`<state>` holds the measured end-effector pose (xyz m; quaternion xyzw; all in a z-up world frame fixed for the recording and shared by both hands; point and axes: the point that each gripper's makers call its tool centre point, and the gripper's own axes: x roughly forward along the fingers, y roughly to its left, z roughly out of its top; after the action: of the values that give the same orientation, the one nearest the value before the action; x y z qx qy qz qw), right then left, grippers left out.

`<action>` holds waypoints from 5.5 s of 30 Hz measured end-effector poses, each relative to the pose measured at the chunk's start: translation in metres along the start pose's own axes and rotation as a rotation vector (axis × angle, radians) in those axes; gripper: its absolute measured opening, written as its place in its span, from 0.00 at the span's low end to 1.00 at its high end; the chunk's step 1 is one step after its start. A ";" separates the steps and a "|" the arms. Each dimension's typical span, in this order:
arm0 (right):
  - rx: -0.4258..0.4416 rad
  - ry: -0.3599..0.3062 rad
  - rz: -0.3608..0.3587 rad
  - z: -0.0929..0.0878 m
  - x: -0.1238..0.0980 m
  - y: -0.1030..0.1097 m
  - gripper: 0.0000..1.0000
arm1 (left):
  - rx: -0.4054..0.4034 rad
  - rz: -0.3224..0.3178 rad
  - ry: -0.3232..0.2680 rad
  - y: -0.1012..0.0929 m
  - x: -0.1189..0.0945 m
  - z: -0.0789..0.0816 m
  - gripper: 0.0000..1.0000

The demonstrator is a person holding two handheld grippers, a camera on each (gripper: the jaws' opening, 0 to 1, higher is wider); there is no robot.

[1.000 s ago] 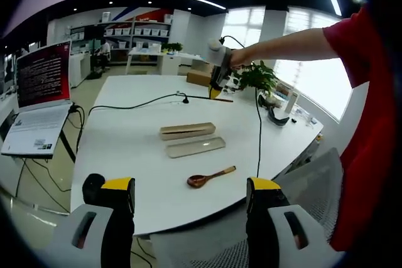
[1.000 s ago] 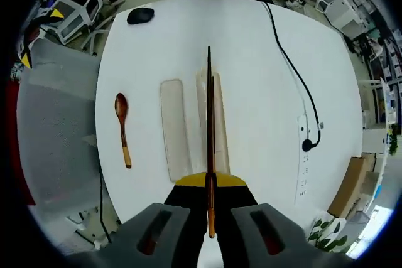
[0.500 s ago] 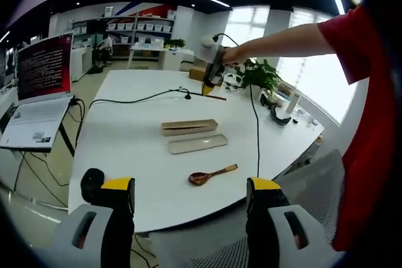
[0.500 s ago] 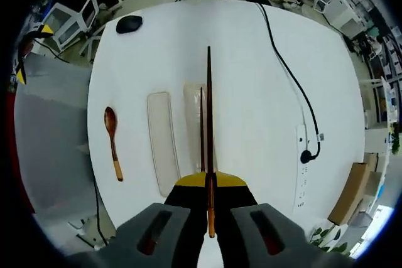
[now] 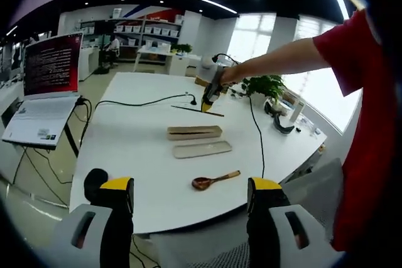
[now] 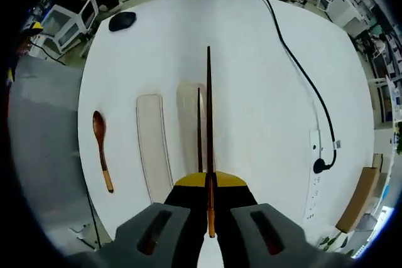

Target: Arrange the utensils inside the cutlery case until each visible utensil rests in its matching compartment.

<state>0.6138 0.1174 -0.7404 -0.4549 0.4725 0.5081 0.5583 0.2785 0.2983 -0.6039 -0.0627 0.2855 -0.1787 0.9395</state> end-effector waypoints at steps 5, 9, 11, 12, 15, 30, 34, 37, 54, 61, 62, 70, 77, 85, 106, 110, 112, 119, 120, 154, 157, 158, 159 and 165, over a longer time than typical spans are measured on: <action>-0.018 0.009 0.010 -0.001 0.018 0.001 0.00 | -0.001 0.009 -0.006 0.002 0.001 0.002 0.76; -0.003 0.016 0.022 -0.004 0.025 0.004 0.00 | 0.000 0.011 -0.015 0.004 0.005 0.006 0.76; -0.006 0.017 0.022 -0.004 0.027 0.004 0.00 | -0.001 0.013 -0.006 0.005 0.008 0.005 0.76; -0.004 0.015 0.021 -0.004 0.028 0.005 0.00 | 0.000 0.014 -0.006 0.004 0.008 0.005 0.76; -0.002 -0.017 0.008 0.000 0.037 0.004 0.00 | -0.008 0.006 -0.013 0.003 0.008 0.006 0.76; 0.048 -0.002 0.018 -0.013 0.068 0.016 0.00 | -0.001 0.025 0.016 0.006 0.006 -0.002 0.75; 0.042 0.005 0.022 -0.014 0.069 0.022 0.00 | 0.007 0.022 0.019 0.004 0.008 -0.002 0.74; 0.046 0.007 0.016 -0.013 0.071 0.022 0.00 | 0.006 0.018 0.025 0.004 0.009 -0.003 0.74; 0.045 0.017 0.015 -0.019 0.080 0.024 0.00 | 0.006 0.015 0.036 0.005 0.011 -0.005 0.75; 0.048 0.040 0.010 -0.024 0.081 0.026 0.00 | 0.008 0.016 0.036 0.004 0.011 -0.005 0.74; 0.050 0.040 0.012 -0.023 0.081 0.025 0.00 | 0.010 0.017 0.036 0.004 0.011 -0.005 0.74; 0.083 0.023 0.008 -0.021 0.077 0.024 0.02 | 0.012 0.020 0.040 0.005 0.010 -0.005 0.74; 0.106 0.012 -0.004 -0.023 0.060 0.024 0.02 | 0.020 0.012 0.031 0.001 0.009 -0.002 0.74; 0.126 -0.011 -0.036 -0.031 0.039 0.025 0.01 | 0.040 0.015 0.010 -0.001 0.002 0.007 0.74; 0.088 -0.156 -0.074 -0.023 -0.049 0.059 0.12 | 0.080 -0.017 0.002 -0.037 -0.022 0.011 0.74; 0.093 -0.192 -0.098 -0.019 -0.061 0.068 0.10 | 0.122 -0.034 0.010 -0.047 -0.026 0.010 0.74; 0.091 -0.195 -0.094 -0.020 -0.062 0.076 0.09 | 0.144 -0.030 0.017 -0.049 -0.028 0.009 0.74; 0.064 -0.208 -0.082 -0.021 -0.066 0.108 0.06 | 0.154 -0.036 0.009 -0.050 -0.031 0.009 0.74; 0.057 -0.209 -0.086 -0.020 -0.067 0.111 0.08 | 0.153 -0.037 0.008 -0.050 -0.032 0.009 0.74; 0.071 -0.330 -0.129 -0.021 -0.037 0.163 0.17 | 0.153 -0.081 -0.079 -0.053 -0.037 0.029 0.78; 0.076 -0.342 -0.130 -0.020 -0.031 0.168 0.20 | 0.159 -0.070 -0.071 -0.050 -0.036 0.027 0.77; 0.072 -0.356 -0.144 -0.019 -0.029 0.169 0.20 | 0.159 -0.066 -0.067 -0.049 -0.036 0.026 0.77; 0.071 -0.370 -0.159 -0.017 -0.027 0.170 0.19 | 0.159 -0.064 -0.067 -0.048 -0.036 0.025 0.77; 0.081 -0.367 -0.149 -0.018 -0.008 0.185 0.23 | 0.145 -0.036 -0.067 -0.031 -0.038 0.028 0.77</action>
<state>0.4279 0.1113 -0.7404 -0.3656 0.3476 0.5205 0.6889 0.2560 0.2842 -0.5542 -0.0056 0.2388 -0.2134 0.9473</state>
